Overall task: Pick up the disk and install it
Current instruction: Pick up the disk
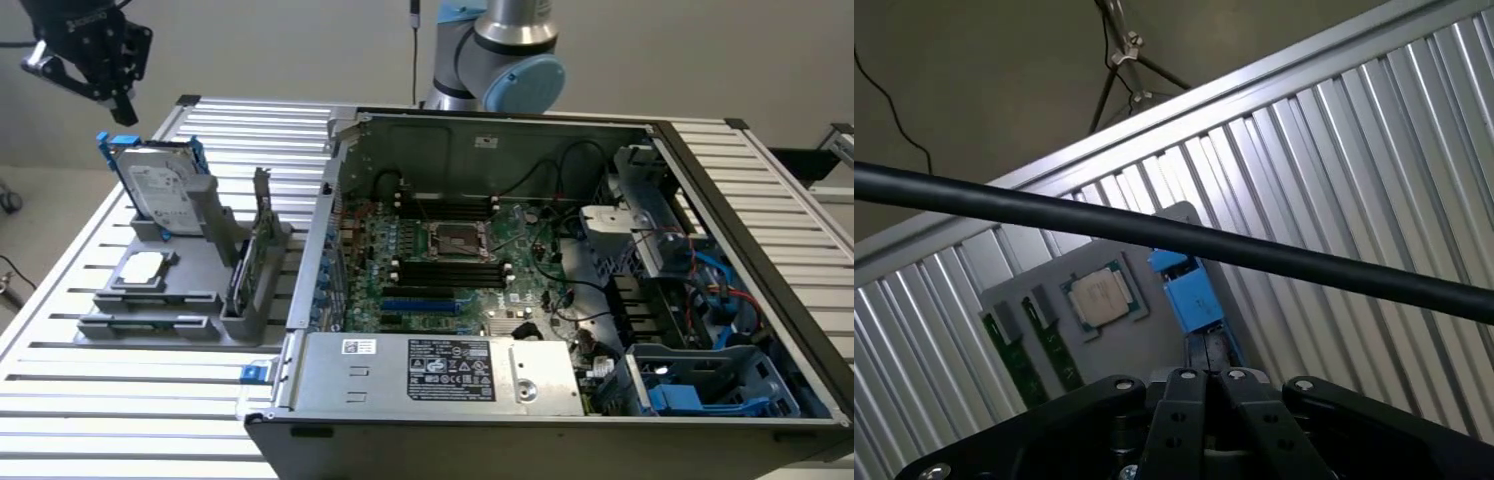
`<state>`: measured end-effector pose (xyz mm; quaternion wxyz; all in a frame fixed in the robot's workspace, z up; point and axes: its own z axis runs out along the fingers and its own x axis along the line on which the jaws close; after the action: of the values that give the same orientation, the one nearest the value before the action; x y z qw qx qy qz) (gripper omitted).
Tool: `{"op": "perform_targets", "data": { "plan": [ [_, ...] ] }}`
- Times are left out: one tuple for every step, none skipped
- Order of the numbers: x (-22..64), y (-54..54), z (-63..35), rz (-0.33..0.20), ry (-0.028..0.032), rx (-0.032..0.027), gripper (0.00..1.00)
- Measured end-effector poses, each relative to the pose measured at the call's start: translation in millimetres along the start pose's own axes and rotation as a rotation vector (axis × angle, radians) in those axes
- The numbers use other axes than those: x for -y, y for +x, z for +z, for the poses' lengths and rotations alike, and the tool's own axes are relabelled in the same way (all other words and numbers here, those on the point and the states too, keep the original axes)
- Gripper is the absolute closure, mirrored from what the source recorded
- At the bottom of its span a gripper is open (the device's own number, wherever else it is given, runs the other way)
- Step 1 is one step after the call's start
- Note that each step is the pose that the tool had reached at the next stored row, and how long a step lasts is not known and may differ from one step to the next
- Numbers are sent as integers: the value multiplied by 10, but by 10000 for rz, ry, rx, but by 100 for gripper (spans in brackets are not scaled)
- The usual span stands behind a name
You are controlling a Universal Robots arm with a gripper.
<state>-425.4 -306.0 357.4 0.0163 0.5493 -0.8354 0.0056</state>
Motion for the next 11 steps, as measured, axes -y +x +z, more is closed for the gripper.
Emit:
{"op": "perform_targets", "data": {
  "plan": [
    [-4, -3, 0, -82, 2, -1, 89],
    [-9, -8, -1, -155, 4, -2, 89],
    [-16, -12, 0, -229, 8, -2, 89],
    [-22, -17, 0, -293, 10, -3, 89],
    [-29, -23, -1, -364, 12, -4, 89],
    [-36, -29, -1, -430, 15, -6, 89],
    [-42, -35, 0, -501, 19, -9, 89],
    [-48, -40, -1, -582, 21, -12, 89],
    [-52, -43, -1, -664, 25, -15, 89],
    [-56, -47, -1, -754, 27, -17, 89],
    [-60, -50, -2, -849, 30, -18, 89]
  ]
}}
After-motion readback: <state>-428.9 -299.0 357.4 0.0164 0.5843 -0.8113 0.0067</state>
